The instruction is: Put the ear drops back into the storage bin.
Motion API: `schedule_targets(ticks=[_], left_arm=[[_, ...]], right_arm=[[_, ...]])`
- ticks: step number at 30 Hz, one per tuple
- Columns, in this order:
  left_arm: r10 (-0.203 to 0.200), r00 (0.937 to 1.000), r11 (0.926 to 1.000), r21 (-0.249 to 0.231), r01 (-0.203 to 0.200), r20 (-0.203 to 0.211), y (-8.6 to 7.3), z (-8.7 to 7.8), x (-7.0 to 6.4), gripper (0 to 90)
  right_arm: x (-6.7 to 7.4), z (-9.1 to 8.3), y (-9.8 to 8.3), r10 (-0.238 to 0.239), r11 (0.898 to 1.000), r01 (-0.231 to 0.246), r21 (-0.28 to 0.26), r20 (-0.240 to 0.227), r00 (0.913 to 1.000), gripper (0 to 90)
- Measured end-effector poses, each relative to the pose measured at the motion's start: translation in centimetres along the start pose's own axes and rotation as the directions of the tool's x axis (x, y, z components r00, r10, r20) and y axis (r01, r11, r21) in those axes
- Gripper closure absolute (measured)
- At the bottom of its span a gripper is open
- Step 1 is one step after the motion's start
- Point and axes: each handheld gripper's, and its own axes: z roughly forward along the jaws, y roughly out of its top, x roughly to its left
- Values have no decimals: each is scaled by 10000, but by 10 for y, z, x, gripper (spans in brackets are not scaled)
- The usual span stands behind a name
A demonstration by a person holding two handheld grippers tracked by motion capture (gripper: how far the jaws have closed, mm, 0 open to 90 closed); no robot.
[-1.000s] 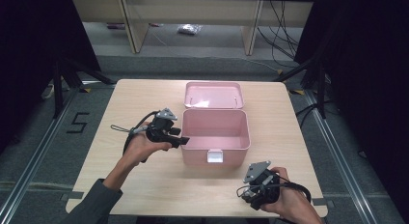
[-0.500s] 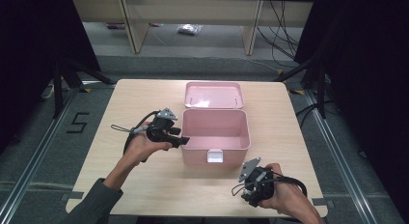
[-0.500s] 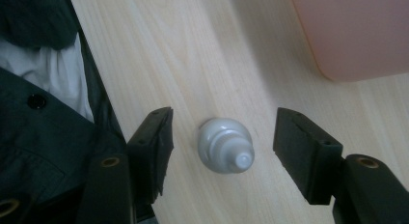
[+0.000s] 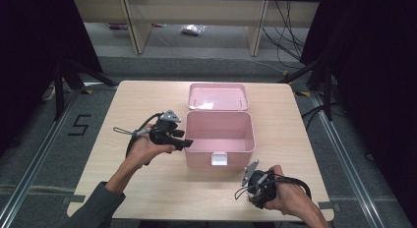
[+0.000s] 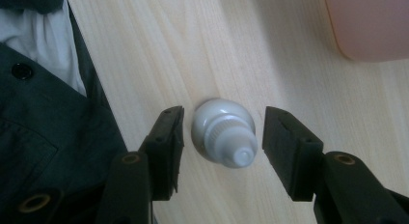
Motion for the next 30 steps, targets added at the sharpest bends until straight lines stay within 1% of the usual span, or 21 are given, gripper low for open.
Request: schedule_targets(ticks=[1, 2, 4, 5, 6, 8, 9, 10, 11, 16, 17, 19, 20, 21, 22, 23, 25, 26, 27, 29, 30], left_arm=[[-7, 10000, 10000, -12, 7, 28, 0, 0, 0, 480], [18, 10000, 10000, 10, -18, 24, 0, 0, 0, 480], [-1, 10000, 10000, -11, 1, 14, 0, 0, 0, 480], [14, 10000, 10000, -10, -14, -13, 0, 0, 0, 480], [32, 10000, 10000, 13, -32, -6, 0, 0, 0, 480], [32, 10000, 10000, 15, -32, -50, 0, 0, -1, 480], [29, 10000, 10000, 3, -29, -64, 0, 0, -1, 480], [30, 10000, 10000, 13, -30, -5, 0, 0, 0, 481], [23, 10000, 10000, -13, -23, -69, 0, 0, -1, 481], [20, 10000, 10000, 6, -20, -63, 0, 0, -1, 480], [21, 10000, 10000, 8, -21, -68, 0, 0, -1, 480], [18, 10000, 10000, 22, -18, -61, 0, 0, -1, 481], [23, 10000, 10000, 19, -23, -52, 0, 0, -1, 481], [32, 10000, 10000, 22, -32, -9, 0, 0, 0, 480], [32, 10000, 10000, 22, -32, -9, 0, 0, 0, 481], [16, 10000, 10000, -3, -17, -70, 0, 0, -1, 480], [26, 10000, 10000, 20, -26, -14, 0, 0, 0, 480], [27, 10000, 10000, 17, -27, -19, 0, 0, 0, 481], [27, 10000, 10000, 18, -27, -20, 0, 0, 0, 481], [33, 10000, 10000, 23, -33, -25, 0, 0, 0, 481], [21, 10000, 10000, 12, -21, -20, 0, 0, 0, 481]], right_arm=[[-1, 0, 0, -58, 10000, 58, 37, -9, 10000, 519], [-1, 2, 2, -85, 9999, 86, 93, -143, 9999, 529], [-1, 3, 2, -128, 9999, 129, 101, -74, 9999, 536], [-1, 3, 3, -25, 9997, 28, 240, -147, 9999, 542], [-1, 4, 3, -122, 9997, 124, 212, -110, 9999, 576], [-1, 4, 3, -108, 9997, 112, 236, -142, 9998, 592], [-1, 4, 3, -208, 9994, 212, 258, -177, 9996, 601], [-2, 4, 3, -211, 9994, 216, 270, -204, 9996, 603], [-2, 4, 3, -211, 9994, 216, 270, -204, 9996, 603], [-2, 2, 4, -288, 9993, 294, 230, -257, 9993, 604], [-2, 0, 4, -117, 9999, 119, 65, -275, 9996, 605], [-2, -5, 5, -293, 9996, 291, -69, -371, 9989, 605], [-1, -9, 5, 15, 10000, -14, 7, -391, 9992, 605], [-1, -15, 6, -282, 9995, 276, -142, -423, 9987, 605], [-1, -15, 6, -282, 9995, 276, -142, -423, 9987, 605], [0, -22, 8, -55, 9999, 49, -127, -455, 9989, 605], [0, -25, 8, -50, 9998, 40, -205, -494, 9988, 605], [0, -30, 9, -125, 9994, 108, -316, -530, 9985, 605], [-3, -36, 11, -375, 9984, 350, -434, -581, 9976, 605], [-3, -40, 12, -354, 9985, 332, -429, -530, 9980, 605], [-4, -45, 12, -345, 9988, 333, -347, -351, 9988, 605]])
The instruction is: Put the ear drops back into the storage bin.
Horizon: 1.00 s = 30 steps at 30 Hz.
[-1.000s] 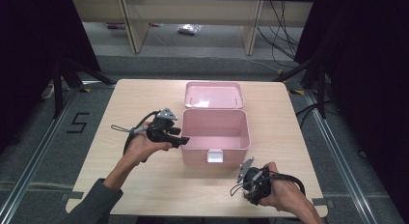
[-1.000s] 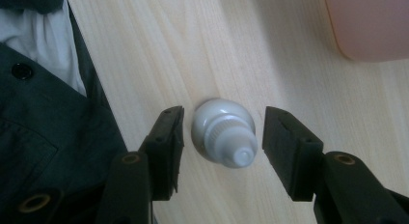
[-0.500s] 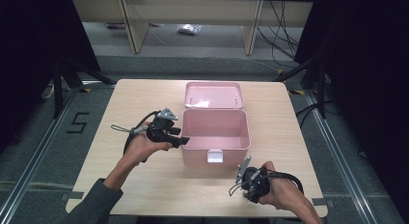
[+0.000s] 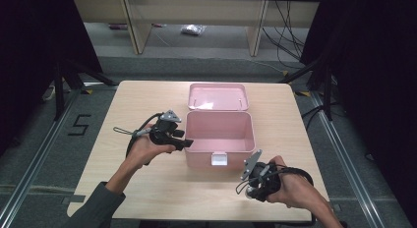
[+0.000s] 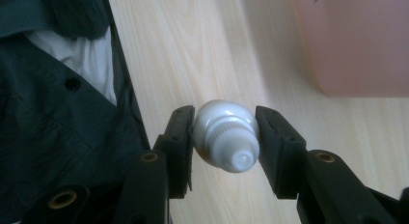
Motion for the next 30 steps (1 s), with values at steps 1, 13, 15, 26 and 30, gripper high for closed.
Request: schedule_targets(ticks=[1, 13, 15, 26, 30], left_arm=[[1, 10000, 10000, 3, -1, 1, 0, 0, 0, 481], [3, 10000, 10000, 0, -3, -5, 0, 0, 0, 481], [2, 10000, 10000, 0, -2, -6, 0, 0, 0, 481], [18, 10000, 10000, -11, -18, 1, 0, 0, 0, 481], [11, 10000, 10000, -16, -11, -5, 0, 0, 0, 481]], right_arm=[[-2, -7, 2, -300, 9994, 300, -180, 26, 9995, 605], [-9, -49, 13, -557, 9975, 555, -427, -34, 9984, 605], [-9, -56, 15, -461, 9976, 462, -511, 47, 9989, 605], [-26, -80, 26, -630, 9952, 630, -755, 24, 9980, 605], [-31, -87, 34, -321, 9970, 326, -699, 79, 9995, 605]])
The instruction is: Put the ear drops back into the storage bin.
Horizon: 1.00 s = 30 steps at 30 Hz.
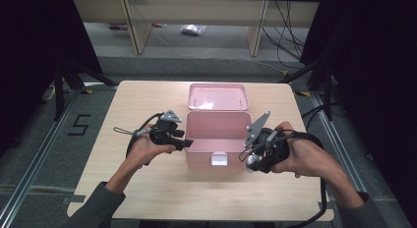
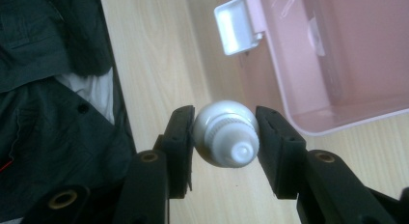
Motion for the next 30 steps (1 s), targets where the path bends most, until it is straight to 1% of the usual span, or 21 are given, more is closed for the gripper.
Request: schedule_targets(ticks=[1, 2, 3, 4, 5, 6, 8, 9, 10, 11, 12, 13, 15, 16, 17, 21, 22, 23, 24, 27, 30], left_arm=[[0, 10000, 10000, 0, 0, 0, 0, 0, 0, 481], [5, 10000, 10000, -1, -5, -6, 0, 0, 0, 481], [2, 10000, 10000, -4, -2, -4, 0, 0, 0, 481], [2, 10000, 10000, -3, -2, -5, 0, 0, 0, 481], [5, 10000, 10000, -3, -5, -5, 0, 0, 0, 481], [14, 10000, 10000, -1, -14, -6, 0, 0, 0, 481], [2, 10000, 10000, -8, -2, -2, 0, 0, 0, 481], [-5, 10000, 10000, -15, 5, 3, 0, 0, 0, 481], [-9, 10000, 10000, -18, 9, 1, 0, 0, 0, 481], [2, 10000, 10000, -12, -2, 1, 0, 0, 0, 481], [-4, 10000, 10000, -13, 4, -1, 0, 0, 0, 481], [2, 10000, 10000, -11, -2, -1, 0, 0, 0, 481], [6, 10000, 10000, -9, -6, -7, 0, 0, 0, 481], [5, 10000, 10000, -12, -5, -6, 0, 0, 0, 481], [8, 10000, 10000, -11, -8, -3, 0, 0, 0, 481], [9, 10000, 10000, -11, -9, -3, 0, 0, 0, 481], [8, 10000, 10000, -14, -8, -2, 0, 0, 0, 481], [6, 10000, 10000, -9, -6, -6, 0, 0, 0, 481], [6, 10000, 10000, -9, -6, -6, 0, 0, 0, 481], [33, 10000, 10000, 2, -33, -22, 0, 0, -1, 482], [-27, 10000, 10000, -2, 27, -17, 0, 0, 0, 482]], right_arm=[[0, 0, 0, 0, 10000, 0, 0, 0, 10000, 605], [-5, 0, 2, -406, 9991, 406, -115, -22, 9992, 605], [-6, -1, 4, -215, 9997, 216, -93, 91, 9997, 606], [-8, -2, 5, -255, 9996, 257, -135, 127, 9996, 605], [-11, -2, 6, -263, 9996, 263, -121, -28, 9996, 606], [-14, -3, 9, 8, 10000, -8, -29, 33, 10000, 606], [-16, -3, 10, 3, 10000, -3, -33, 65, 10000, 606], [-20, -3, 11, -262, 9995, 263, -169, 85, 9996, 606], [-20, -3, 12, 123, 9999, -121, -69, 224, 9997, 606], [-22, -4, 14, 206, 9998, -207, 20, 192, 9996, 605], [-28, -3, 17, -14, 10000, 15, -54, 95, 10000, 606], [-30, -3, 18, 195, 9998, -194, -56, 137, 9997, 606], [-33, -2, 19, 234, 9997, -233, -31, 160, 9996, 606], [-36, -1, 21, 109, 9999, -108, -22, 217, 9997, 606], [-40, 2, 23, 301, 9995, -302, 64, 223, 9993, 606], [-45, 5, 27, 382, 9993, -383, 30, 192, 9991, 606], [-47, 6, 28, 431, 9991, -428, -76, 384, 9983, 606], [-50, 9, 29, 561, 9984, -559, -72, 224, 9982, 606], [-50, 9, 29, 561, 9984, -559, -72, 224, 9982, 606], [-60, 18, 34, 637, 9979, -640, 87, 280, 9976, 606], [-64, 24, 36, 697, 9974, -703, 173, 321, 9970, 606]])
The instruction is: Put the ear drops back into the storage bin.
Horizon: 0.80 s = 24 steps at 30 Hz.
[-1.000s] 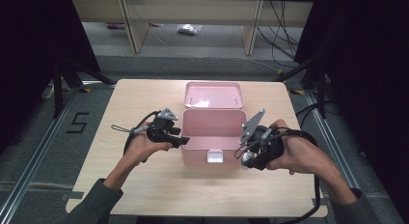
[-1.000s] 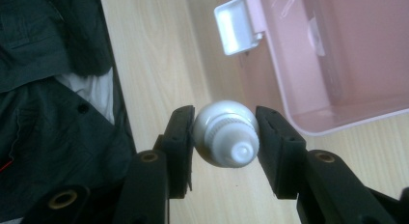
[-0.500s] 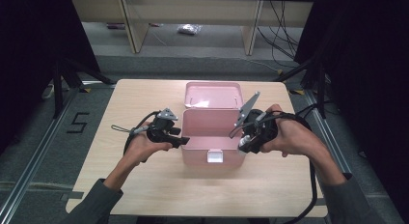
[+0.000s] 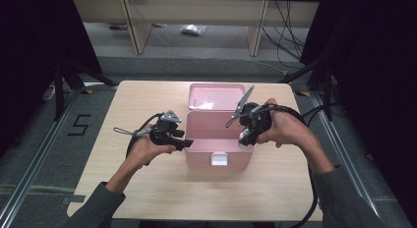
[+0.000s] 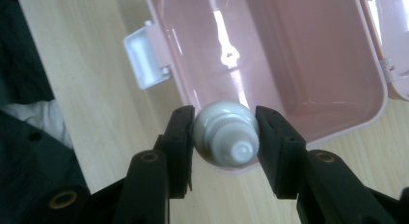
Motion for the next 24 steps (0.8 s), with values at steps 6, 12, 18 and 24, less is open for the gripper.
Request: schedule_targets(ticks=[6, 12, 18, 24], left_arm=[[11, 10000, 10000, 2, -11, 3, 0, 0, 0, 482], [22, 10000, 10000, 6, -22, 6, 0, 0, 0, 482], [21, 10000, 10000, 9, -21, -1, 0, 0, 0, 482], [20, 10000, 10000, 5, -20, -1, 0, 0, 0, 482]], right_arm=[[-8, 19, 4, 261, 9985, -264, 473, 73, 9996, 606], [-14, 30, 6, 320, 9963, -336, 785, 222, 9992, 606], [-20, 43, 9, 139, 9962, -149, 855, 128, 9998, 606], [-24, 60, 9, 364, 9933, -357, 1101, -41, 9993, 606]])
